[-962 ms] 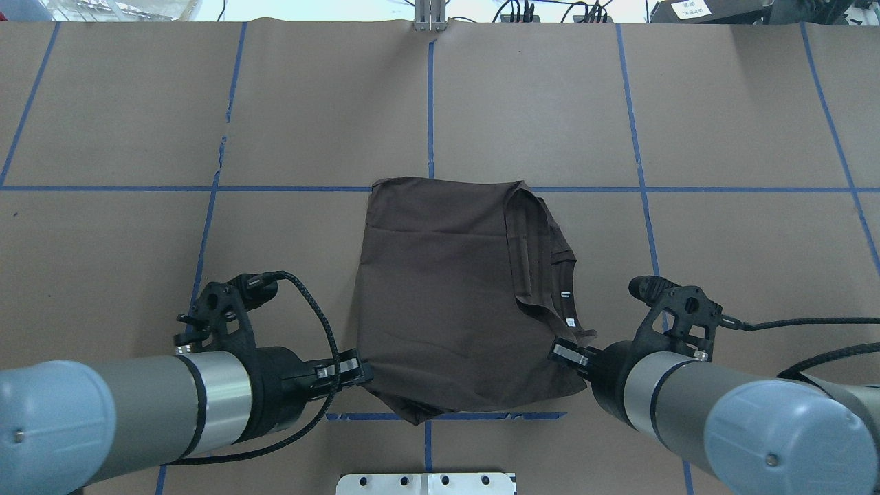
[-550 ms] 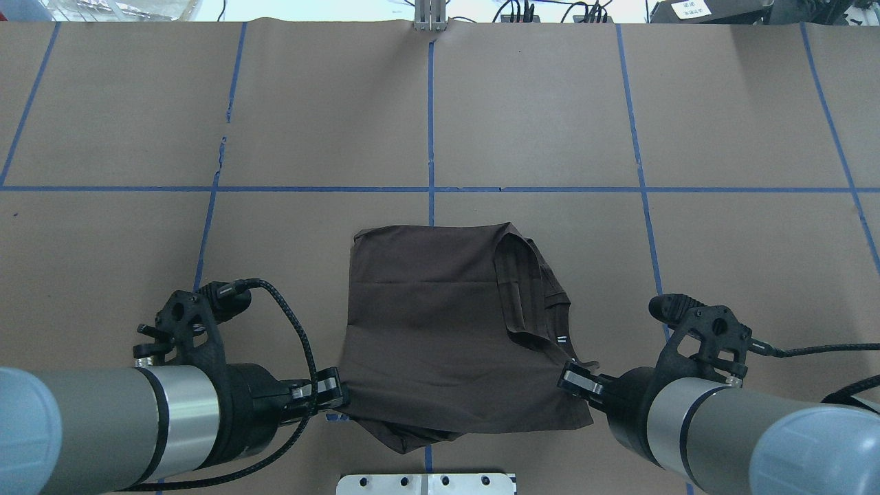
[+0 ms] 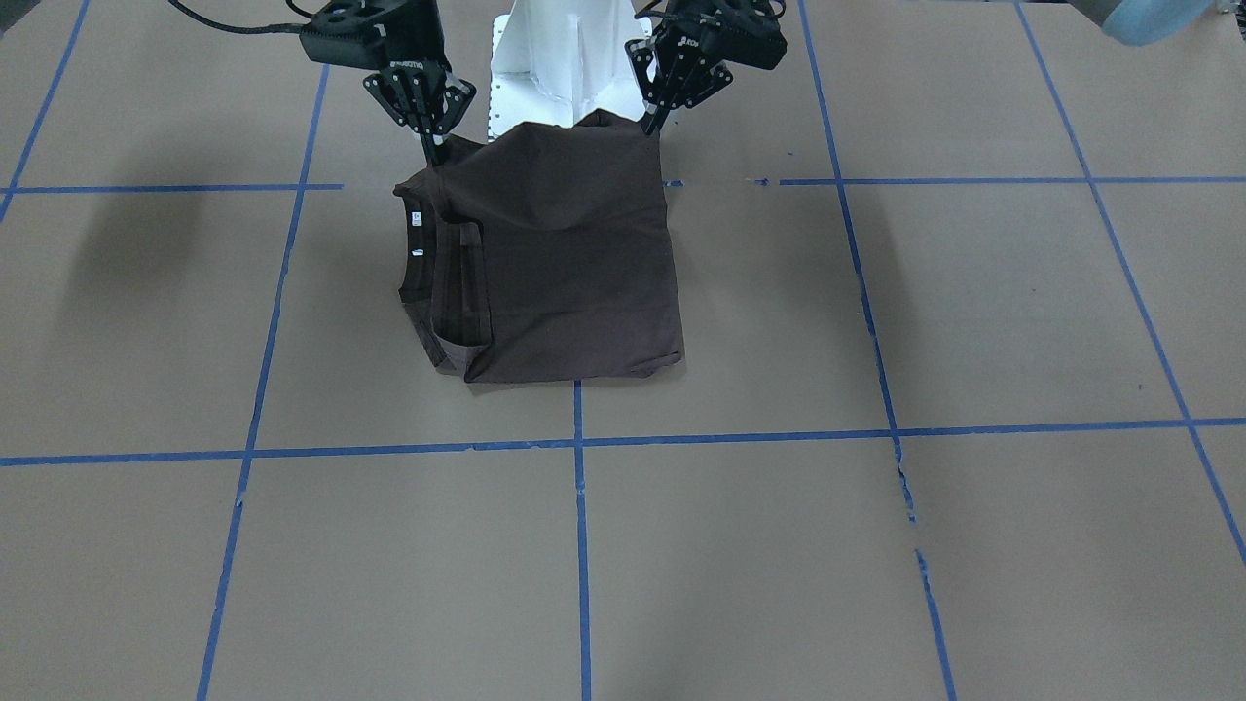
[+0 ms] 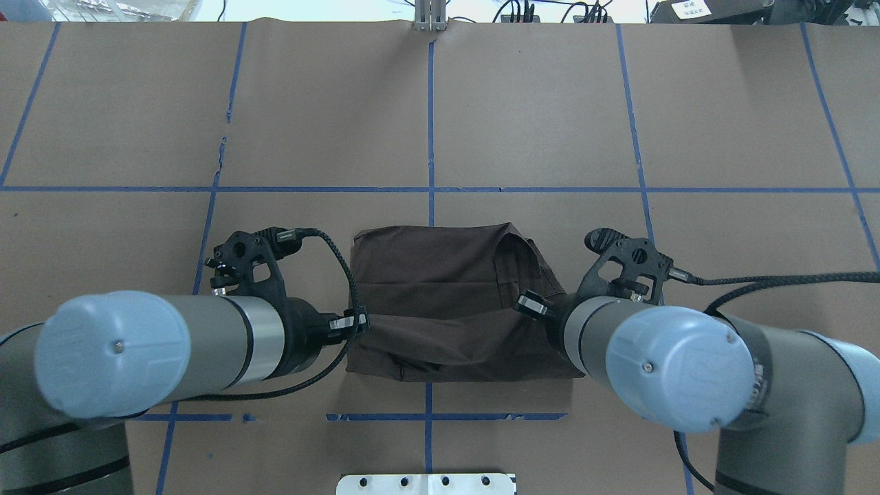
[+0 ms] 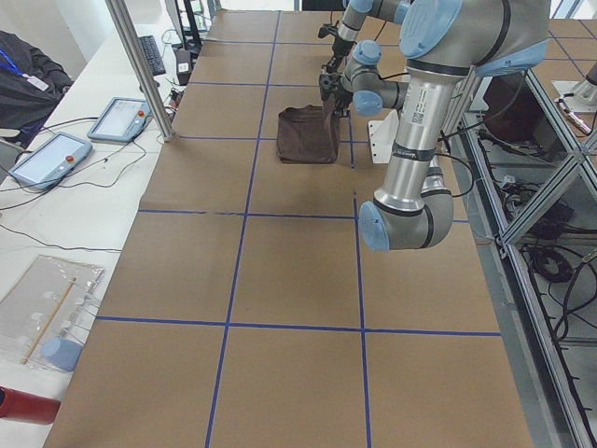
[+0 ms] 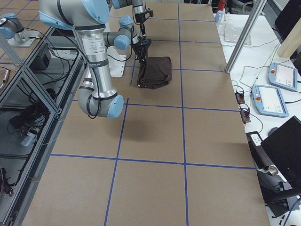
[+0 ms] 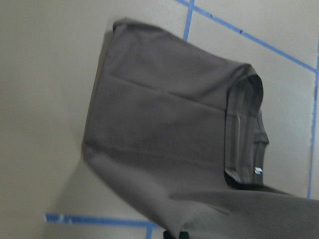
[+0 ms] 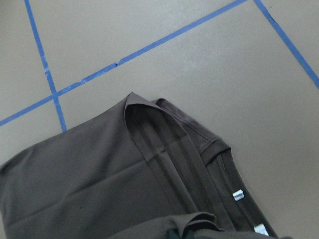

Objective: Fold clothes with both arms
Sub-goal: 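Lift the near edge with both grippers and fold it away from the robot, then lay the folded edge down on the far side with both grippers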

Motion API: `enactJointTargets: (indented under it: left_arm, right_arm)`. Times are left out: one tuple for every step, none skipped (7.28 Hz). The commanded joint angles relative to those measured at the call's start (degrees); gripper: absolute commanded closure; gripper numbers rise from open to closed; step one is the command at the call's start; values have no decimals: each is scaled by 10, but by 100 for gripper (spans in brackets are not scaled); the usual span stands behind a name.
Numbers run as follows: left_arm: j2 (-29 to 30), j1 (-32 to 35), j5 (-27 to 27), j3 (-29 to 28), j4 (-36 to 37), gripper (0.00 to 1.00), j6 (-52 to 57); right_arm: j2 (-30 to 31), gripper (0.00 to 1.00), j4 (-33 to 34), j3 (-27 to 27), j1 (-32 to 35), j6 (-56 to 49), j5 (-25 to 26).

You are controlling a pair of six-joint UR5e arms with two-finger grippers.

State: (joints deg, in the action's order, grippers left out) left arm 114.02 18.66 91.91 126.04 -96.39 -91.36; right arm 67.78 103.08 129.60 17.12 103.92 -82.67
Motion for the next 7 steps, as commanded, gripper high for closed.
enactJointTargets:
  left_arm:
    - [24,32,1,-67,-32,100,10]
    - [27,47,5,-93,-50,100,32]
    - [30,64,8,-127,-77,100,49]
    - [35,71,8,-167,-112,100,50]
    - [42,74,8,-206,-136,100,50]
    - [47,74,7,-237,-155,100,50]
    - [48,74,7,-259,-172,100,51]
  right_arm:
    - [-45,100,-2,-80,61,-35,-18]
    - [-57,100,-6,-120,75,-42,-26]
    - [-58,100,-55,-159,81,-43,-26]
    - [-62,100,-100,-207,88,-44,-26]
    - [-70,100,-132,-248,92,-49,-25]
    - [-73,100,-151,-274,95,-52,-25]
    - [-73,100,-162,-282,97,-52,-25]
